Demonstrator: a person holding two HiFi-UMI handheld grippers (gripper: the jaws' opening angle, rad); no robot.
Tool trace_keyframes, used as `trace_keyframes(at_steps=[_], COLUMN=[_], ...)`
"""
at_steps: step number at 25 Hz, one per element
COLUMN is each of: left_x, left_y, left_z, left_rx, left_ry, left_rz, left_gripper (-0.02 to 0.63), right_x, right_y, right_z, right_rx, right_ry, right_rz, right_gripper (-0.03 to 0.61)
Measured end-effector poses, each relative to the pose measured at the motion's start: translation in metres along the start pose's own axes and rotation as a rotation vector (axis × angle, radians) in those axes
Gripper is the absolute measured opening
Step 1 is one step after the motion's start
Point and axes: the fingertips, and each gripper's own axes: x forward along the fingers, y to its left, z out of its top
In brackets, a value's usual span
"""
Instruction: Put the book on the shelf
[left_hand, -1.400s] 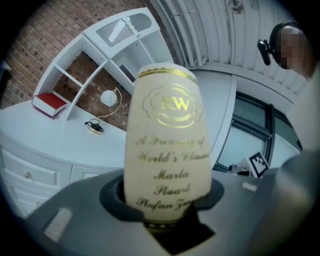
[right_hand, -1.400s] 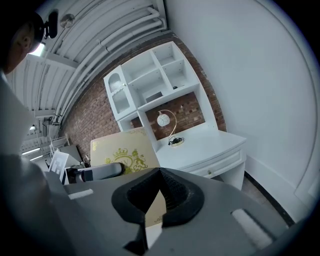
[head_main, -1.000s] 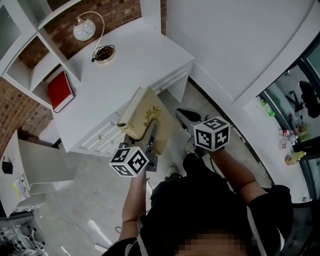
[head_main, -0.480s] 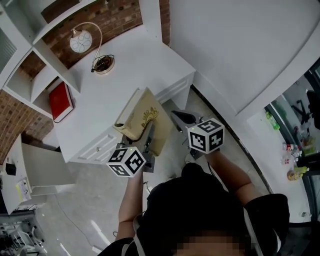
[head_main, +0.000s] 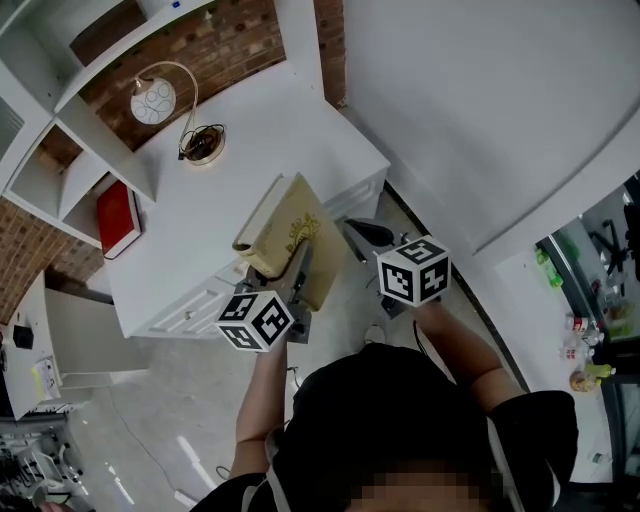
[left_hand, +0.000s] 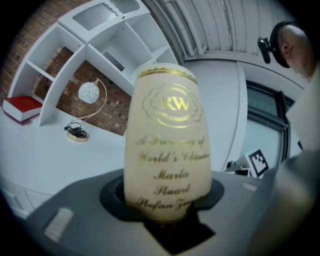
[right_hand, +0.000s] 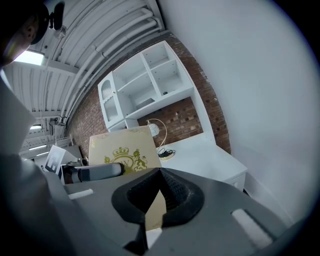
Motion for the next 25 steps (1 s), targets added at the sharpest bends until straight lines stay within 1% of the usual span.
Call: trace_keyframes(at_steps=[6, 14, 18, 25], left_x=[0.032, 0.07, 0.081, 0.093], left_y=[-0.007, -0.014, -0.02, -0.02], left_z=[0.006, 0.013, 0.017, 0.017], left_rx=[0.004, 0.027, 0.038, 0.076], left_ry=[-0.022, -0.043, -0.057, -0.045], left_rz=[0.03, 0.098, 0.128, 0.159], left_gripper=[0.212, 0.212, 0.212, 0.215], right_x=[0.006, 0.008, 0.009, 0.018], right_y=[-0.032, -0.069, -0.083, -0.095], right_z=[0.013, 0.03, 0.034, 0.032], right_rx=[-0.028, -0.055, -0.063, -0.056], right_ry=[0.018, 0.025, 0.03, 0.048], right_rz=[0.028, 0.067, 0.089, 0.103], right_gripper=[-0.003, -0.003, -0.003, -0.003])
